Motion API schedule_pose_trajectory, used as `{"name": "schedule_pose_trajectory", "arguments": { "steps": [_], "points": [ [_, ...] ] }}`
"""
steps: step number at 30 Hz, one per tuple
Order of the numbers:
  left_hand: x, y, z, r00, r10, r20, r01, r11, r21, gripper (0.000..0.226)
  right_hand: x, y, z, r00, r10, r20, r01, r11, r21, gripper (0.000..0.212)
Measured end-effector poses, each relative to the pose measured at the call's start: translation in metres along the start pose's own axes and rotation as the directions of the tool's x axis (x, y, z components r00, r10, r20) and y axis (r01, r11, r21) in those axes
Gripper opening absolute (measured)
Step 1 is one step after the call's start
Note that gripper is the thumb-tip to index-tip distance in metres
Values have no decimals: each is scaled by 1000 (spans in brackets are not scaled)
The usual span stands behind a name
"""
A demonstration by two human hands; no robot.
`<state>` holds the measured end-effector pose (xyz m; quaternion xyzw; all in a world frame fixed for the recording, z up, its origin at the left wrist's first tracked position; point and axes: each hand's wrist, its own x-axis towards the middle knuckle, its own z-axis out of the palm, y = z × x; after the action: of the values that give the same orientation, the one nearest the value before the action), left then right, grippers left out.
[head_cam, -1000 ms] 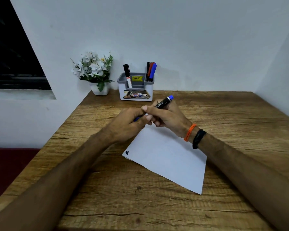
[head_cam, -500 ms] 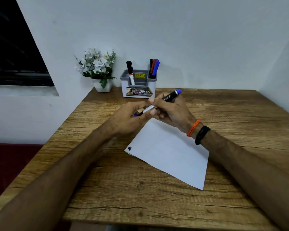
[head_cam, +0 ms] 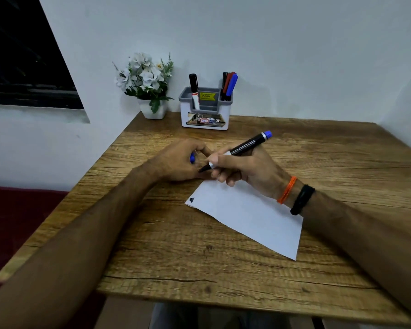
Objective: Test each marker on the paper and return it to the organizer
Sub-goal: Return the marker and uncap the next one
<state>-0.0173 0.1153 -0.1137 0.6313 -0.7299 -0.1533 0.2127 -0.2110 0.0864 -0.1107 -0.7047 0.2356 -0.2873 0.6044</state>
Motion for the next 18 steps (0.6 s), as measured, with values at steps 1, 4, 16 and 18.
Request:
{"name": "schedule_pose_trajectory", "arguments": {
  "steps": [1, 4, 16, 18],
  "points": [
    [0, 1, 0, 1000, -1, 1, 1, 1000, 10, 20, -1, 2, 2, 1000, 1, -3, -1, 1000, -21, 7],
    [1, 0, 0, 1000, -8, 8, 8, 1000, 17, 29, -4, 6, 9, 999, 31, -28, -32, 999, -43, 14],
    [5, -6, 1, 999, -31, 27, 32, 999, -23, 33, -9, 16, 19, 998, -22, -64, 9, 980, -198, 5],
    [4, -5, 1, 999, -29, 30, 30, 999, -35, 32, -9, 16, 20, 998, -22, -57, 10, 978, -208, 5]
  ]
}}
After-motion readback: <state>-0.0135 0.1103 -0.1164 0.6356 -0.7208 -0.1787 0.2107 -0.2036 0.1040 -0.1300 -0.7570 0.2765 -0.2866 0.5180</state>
